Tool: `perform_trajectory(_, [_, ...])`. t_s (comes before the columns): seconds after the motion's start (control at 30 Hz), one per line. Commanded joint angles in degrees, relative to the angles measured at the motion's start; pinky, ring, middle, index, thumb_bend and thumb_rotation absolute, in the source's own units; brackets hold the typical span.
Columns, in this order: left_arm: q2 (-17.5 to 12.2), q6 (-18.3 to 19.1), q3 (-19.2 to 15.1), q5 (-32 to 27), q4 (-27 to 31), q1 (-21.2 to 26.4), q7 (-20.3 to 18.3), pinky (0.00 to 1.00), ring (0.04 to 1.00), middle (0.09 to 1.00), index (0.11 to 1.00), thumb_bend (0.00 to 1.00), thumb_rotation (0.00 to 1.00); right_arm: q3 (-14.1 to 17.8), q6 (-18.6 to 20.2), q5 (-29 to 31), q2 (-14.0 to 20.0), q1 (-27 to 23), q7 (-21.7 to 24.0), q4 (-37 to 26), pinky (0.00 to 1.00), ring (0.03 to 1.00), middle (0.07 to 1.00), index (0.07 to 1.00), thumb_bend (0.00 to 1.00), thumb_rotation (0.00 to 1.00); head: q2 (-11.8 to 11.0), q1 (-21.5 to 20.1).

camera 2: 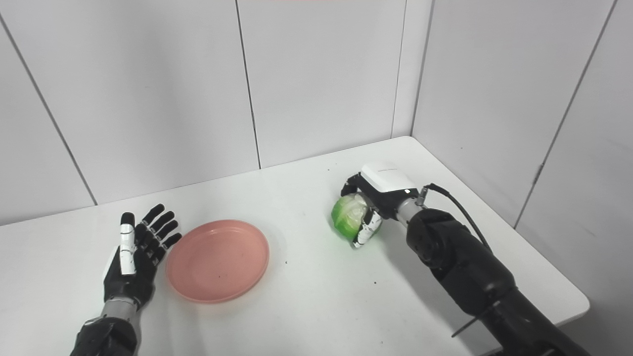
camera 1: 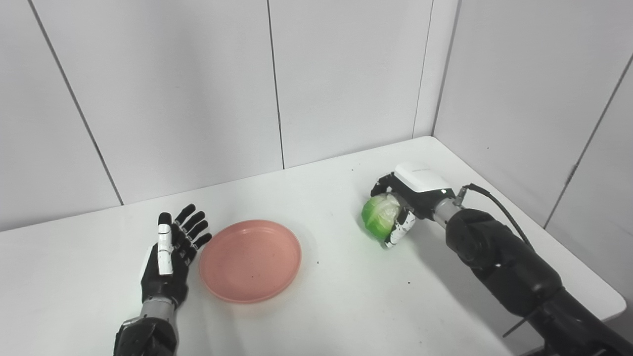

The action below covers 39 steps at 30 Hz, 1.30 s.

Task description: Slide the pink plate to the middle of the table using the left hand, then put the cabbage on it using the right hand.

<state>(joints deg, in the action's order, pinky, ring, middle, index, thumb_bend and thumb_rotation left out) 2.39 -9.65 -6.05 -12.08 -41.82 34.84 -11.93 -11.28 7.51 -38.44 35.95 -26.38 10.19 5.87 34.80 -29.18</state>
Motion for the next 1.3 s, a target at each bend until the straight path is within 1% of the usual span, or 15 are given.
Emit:
perform_trajectory(0.0, [0.09,0.35,0.13,-0.35,1.13,0.99,0.29,0.79,0.853,0.833,0.809,0.83,0.96,1.96,-1.65,0.87,-1.05,-4.39,-2.42,-4.11,0.42,0.434,0.502,0.5,0.52,0.0,-0.04,0.04])
perform_trajectory(0.13, [0.35,0.33,0.23,-0.15,1.46,0.86,0.49,0.79,0.853,0.832,0.812,0.83,0.96,2.44,-2.02,2.57,-3.84,-6.91,-1.56,-7.18,0.43,0.433,0.506,0.497,0.52,0.0,0.22,2.49])
perform_trajectory(0.17, [0.57,0.31,0.47,0.29,2.0,0.68,0.84,0.79,0.852,0.831,0.812,0.83,0.96,2.07,-1.61,2.81,-4.64,-8.02,-0.71,-8.03,0.43,0.435,0.506,0.497,0.52,0.0,0.96,6.12])
perform_trajectory(0.2, [0.72,0.32,0.66,0.6,2.4,0.55,1.11,0.79,0.848,0.83,0.813,0.81,0.98,1.83,-1.36,2.9,-5.15,-8.74,-0.1,-8.56,0.43,0.432,0.509,0.497,0.52,0.0,0.96,6.12])
perform_trajectory(0.23, [1.08,0.71,1.09,1.34,3.46,0.23,1.93,0.78,0.846,0.829,0.813,0.81,0.99,1.49,-1.8,3.18,-5.93,-9.7,0.3,-9.07,0.43,0.432,0.51,0.497,0.52,0.0,1.51,9.47])
perform_trajectory(0.3, [1.76,1.91,1.88,2.3,5.44,-0.41,3.32,0.78,0.841,0.825,0.803,0.81,1.0,1.22,-2.29,3.59,-6.85,-10.73,0.92,-9.82,0.43,0.432,0.509,0.496,0.52,0.0,1.65,13.01])
perform_trajectory(0.33, [2.12,2.23,2.22,2.65,6.33,-0.7,3.97,0.78,0.841,0.825,0.8,0.81,1.0,0.84,-2.35,3.52,-7.41,-11.34,1.14,-9.99,0.43,0.432,0.509,0.496,0.52,0.0,1.7,13.56])
perform_trajectory(0.37, [2.69,2.44,2.46,2.82,7.27,-1.04,4.55,0.79,0.842,0.826,0.8,0.8,1.0,0.43,-2.53,3.44,-7.92,-11.89,1.28,-10.08,0.42,0.429,0.509,0.498,0.52,0.0,2.06,16.66])
perform_trajectory(0.4, [3.09,2.62,2.6,2.97,7.96,-1.28,4.96,0.81,0.847,0.83,0.807,0.78,1.0,0.15,-2.67,3.38,-8.27,-12.26,1.35,-10.12,0.42,0.433,0.506,0.498,0.52,0.0,2.06,16.66])
perform_trajectory(0.43, [3.74,2.32,2.78,3.43,8.64,-1.58,5.82,0.82,0.848,0.831,0.808,0.78,1.0,-0.43,-2.63,3.33,-9.0,-12.95,1.69,-10.04,0.42,0.434,0.506,0.498,0.52,0.0,2.27,19.73])
perform_trajectory(0.6, [5.41,-2.49,3.21,4.88,7.14,-1.55,8.23,0.82,0.841,0.829,0.808,0.75,0.98,-3.0,-4.85,3.95,-12.55,-15.25,1.56,-7.06,0.4,0.43,0.511,0.489,0.52,0.0,2.37,25.13])
perform_trajectory(0.73, [6.89,-5.14,3.07,6.22,5.53,-1.21,10.89,0.8,0.833,0.827,0.81,0.75,0.95,-5.51,-6.38,2.5,-14.49,-16.46,1.4,-3.8,0.37,0.417,0.506,0.501,0.52,0.0,1.99,28.81])
perform_trajectory(0.93, [8.55,-6.75,3.01,7.63,5.69,-1.3,15.1,0.82,0.846,0.842,0.823,0.71,0.97,-8.03,-8.41,1.62,-16.03,-17.24,1.9,0.9,0.4,0.419,0.5,0.507,0.52,0.0,1.66,30.8])
perform_trajectory(1.1, [8.44,-6.59,3.74,8.88,6.39,-1.58,16.29,0.85,0.885,0.883,0.865,0.71,1.0,-10.39,-8.94,0.85,-16.61,-17.87,3.76,3.94,0.37,0.411,0.491,0.519,0.52,0.0,1.46,30.65])
perform_trajectory(1.27, [8.54,-6.66,3.68,8.89,6.53,-1.66,17.06,0.85,0.892,0.892,0.873,0.71,1.0,-12.15,-9.17,-0.02,-16.84,-18.32,5.32,6.24,0.36,0.402,0.488,0.527,0.52,0.0,1.38,30.38])
